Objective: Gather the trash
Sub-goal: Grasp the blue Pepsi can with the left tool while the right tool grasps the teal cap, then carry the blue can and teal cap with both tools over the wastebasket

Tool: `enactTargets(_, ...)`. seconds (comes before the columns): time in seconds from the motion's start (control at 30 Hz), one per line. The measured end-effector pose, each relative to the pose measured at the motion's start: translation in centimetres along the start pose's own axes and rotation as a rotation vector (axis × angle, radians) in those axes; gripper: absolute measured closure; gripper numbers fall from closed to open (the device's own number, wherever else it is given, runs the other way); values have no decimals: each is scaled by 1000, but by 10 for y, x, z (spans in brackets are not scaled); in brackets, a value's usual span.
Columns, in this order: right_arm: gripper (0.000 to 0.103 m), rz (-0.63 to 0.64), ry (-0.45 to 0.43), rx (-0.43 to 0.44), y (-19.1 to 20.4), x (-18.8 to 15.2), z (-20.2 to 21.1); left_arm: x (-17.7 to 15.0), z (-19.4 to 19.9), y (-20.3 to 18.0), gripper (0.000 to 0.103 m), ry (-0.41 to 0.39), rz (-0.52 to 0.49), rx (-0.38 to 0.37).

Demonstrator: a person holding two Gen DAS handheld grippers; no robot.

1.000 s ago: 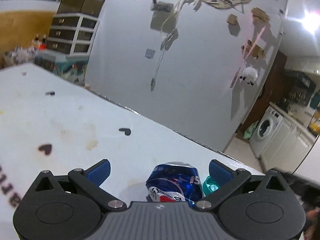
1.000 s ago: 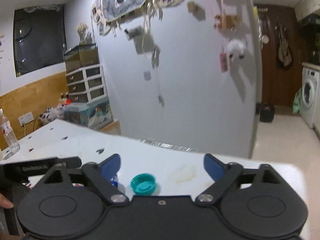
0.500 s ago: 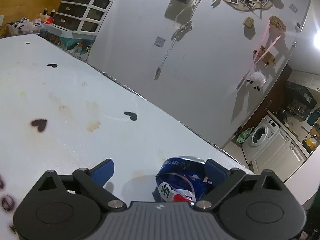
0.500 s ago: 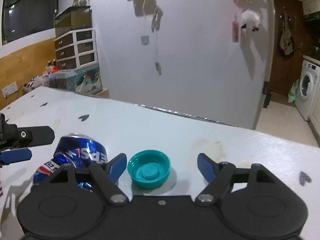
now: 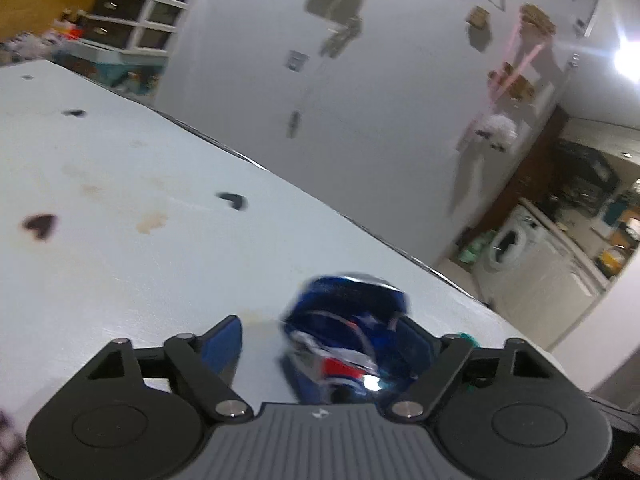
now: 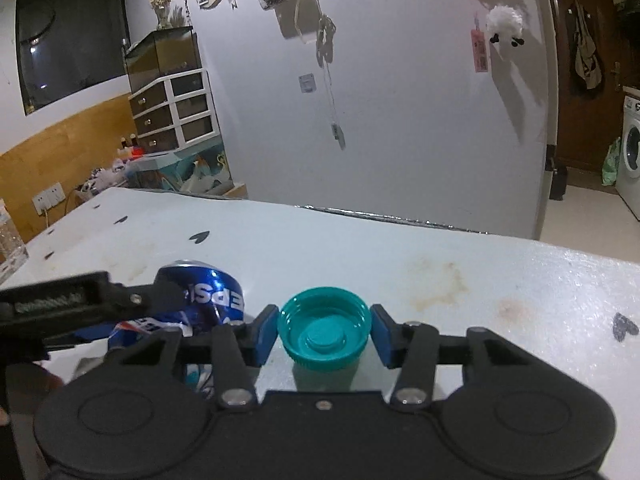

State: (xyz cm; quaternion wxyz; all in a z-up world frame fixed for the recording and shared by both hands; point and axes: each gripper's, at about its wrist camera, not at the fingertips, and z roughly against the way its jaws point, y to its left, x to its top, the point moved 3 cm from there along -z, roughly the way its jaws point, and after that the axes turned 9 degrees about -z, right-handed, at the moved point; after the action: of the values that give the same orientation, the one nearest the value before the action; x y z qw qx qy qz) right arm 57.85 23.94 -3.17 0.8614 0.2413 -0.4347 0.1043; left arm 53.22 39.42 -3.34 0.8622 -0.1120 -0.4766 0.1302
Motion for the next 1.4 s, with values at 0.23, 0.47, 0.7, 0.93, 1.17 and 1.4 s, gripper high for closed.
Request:
enactTargets(0.23, 53, -58, 53, 72, -6, -8, -3, -6, -10, -3, 38, 31, 132, -195)
enactTargets(0.47, 53, -32, 45, 93, -1, -10, 0, -11, -12, 2, 45, 31, 204, -227)
enactTargets(0.7, 53, 76, 40, 168, 5, -12, 9, -12, -11, 12, 55, 27, 280, -249)
enactTargets(0.93, 53, 33, 28, 113, -12, -5, 12, -10, -6, 5, 59, 16, 236, -259)
enactTargets(1.17, 53, -145, 18, 94, -48, 5, 12, -9, -6, -18, 70, 22, 148, -319)
enactTargets(1.4, 53, -288, -2, 154, -73, 10, 15, -15, -7, -44, 70, 39, 12, -334)
